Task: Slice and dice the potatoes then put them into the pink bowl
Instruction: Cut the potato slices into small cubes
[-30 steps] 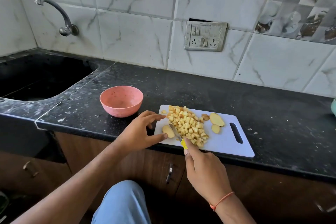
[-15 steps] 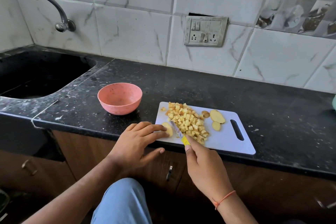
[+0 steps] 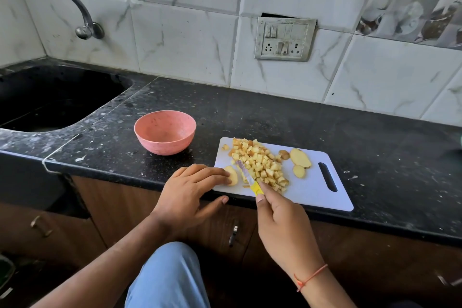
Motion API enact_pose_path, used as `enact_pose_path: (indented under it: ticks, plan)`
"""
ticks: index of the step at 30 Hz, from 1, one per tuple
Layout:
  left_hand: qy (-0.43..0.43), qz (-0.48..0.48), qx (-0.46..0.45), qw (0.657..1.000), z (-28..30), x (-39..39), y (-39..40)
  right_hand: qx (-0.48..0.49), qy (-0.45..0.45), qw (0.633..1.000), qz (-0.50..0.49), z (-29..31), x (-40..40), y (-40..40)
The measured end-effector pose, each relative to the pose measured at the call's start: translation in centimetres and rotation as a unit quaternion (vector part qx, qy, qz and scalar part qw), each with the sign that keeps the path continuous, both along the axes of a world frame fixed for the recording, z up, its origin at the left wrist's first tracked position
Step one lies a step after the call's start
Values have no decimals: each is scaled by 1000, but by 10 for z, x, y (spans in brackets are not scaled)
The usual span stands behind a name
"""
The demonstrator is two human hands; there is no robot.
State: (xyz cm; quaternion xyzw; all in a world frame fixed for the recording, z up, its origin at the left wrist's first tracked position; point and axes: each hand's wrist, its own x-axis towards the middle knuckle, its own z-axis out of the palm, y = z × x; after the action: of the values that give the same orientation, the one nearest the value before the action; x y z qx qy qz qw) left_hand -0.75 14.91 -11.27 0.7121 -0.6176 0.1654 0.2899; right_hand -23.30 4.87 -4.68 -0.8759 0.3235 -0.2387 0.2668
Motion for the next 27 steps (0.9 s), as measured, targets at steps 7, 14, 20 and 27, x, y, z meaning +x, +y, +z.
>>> enact_pose_path:
  ticks: [7,14,20,27]
  plan:
    - [2,-3,-11,1000,-2,1,-1,-138,123,982,27,2,10,10]
    - [13,-4,-19,1000,-2,1,-2,-190,163,967,40,-5,17,10]
    - [4,-2,-16,1000,-5,2,-2,-230,176,956,46,-9,25,3]
    - [7,-8,-24,1000,-5,3,-2,-234,212,948,34,-8,28,10]
